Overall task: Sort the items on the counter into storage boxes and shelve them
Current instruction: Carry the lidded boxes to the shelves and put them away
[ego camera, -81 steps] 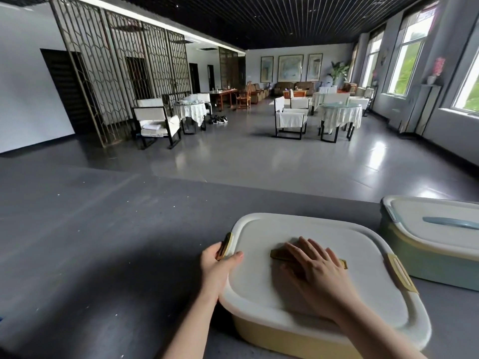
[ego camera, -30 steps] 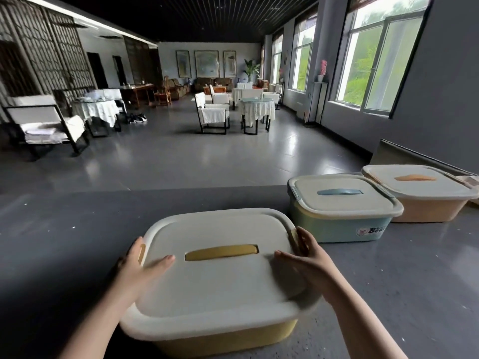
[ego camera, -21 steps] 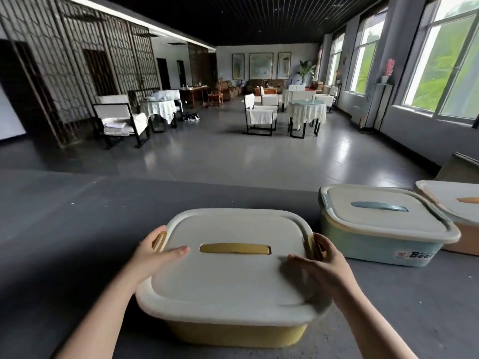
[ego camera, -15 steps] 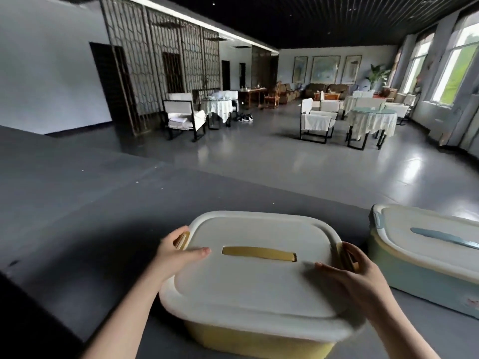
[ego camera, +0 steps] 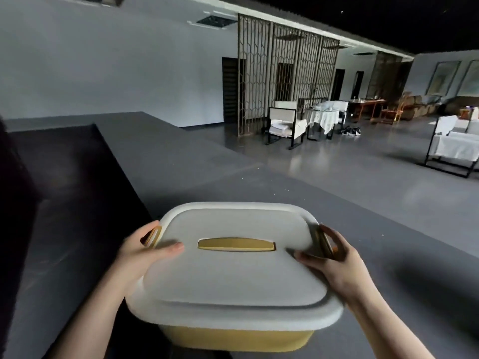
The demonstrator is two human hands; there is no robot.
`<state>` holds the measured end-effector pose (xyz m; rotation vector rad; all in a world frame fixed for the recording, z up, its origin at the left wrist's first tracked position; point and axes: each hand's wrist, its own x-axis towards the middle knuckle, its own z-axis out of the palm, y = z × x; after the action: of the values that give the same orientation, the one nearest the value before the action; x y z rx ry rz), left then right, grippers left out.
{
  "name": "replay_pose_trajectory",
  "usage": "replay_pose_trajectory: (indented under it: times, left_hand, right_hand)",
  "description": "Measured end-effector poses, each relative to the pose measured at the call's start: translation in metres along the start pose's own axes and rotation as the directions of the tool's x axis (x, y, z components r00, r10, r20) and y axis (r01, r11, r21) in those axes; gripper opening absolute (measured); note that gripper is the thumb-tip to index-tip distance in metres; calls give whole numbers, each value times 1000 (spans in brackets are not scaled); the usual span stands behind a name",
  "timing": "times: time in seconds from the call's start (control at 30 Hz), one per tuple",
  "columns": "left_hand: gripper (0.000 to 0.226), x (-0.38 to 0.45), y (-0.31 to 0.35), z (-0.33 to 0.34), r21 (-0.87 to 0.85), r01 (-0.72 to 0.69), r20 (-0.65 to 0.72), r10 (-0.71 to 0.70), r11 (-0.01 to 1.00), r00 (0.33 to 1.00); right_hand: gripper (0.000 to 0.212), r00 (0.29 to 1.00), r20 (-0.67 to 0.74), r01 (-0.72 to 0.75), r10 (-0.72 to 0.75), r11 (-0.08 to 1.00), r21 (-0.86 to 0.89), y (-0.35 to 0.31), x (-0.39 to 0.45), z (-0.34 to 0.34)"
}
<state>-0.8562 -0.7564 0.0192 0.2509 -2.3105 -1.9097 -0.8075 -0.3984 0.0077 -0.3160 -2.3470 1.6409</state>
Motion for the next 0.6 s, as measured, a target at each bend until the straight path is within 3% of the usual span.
replay_pose_trajectory:
  times: [0.2,0.3,0.4,0.6]
  left_hand:
    - [85,17,-24,-117,35,31,-237,-22,999,971]
    - [71,27,-41,-169,9,43,-340,-38,999,940]
    - [62,36,-62,-220,-26,42,-451,-49,999,891]
    - [65,47,-84,-314,-6,89,-593,-76,996,801]
  right_hand:
    - [102,976,211,43,-62,995,95,-47,28,121]
    - [98,949,304,49,-78,993,104,-65,38,189]
    - [93,908,404,61,-106,990,125,-82,47,265]
    - [79,825,543,94,-154,986,136,-116,58,389]
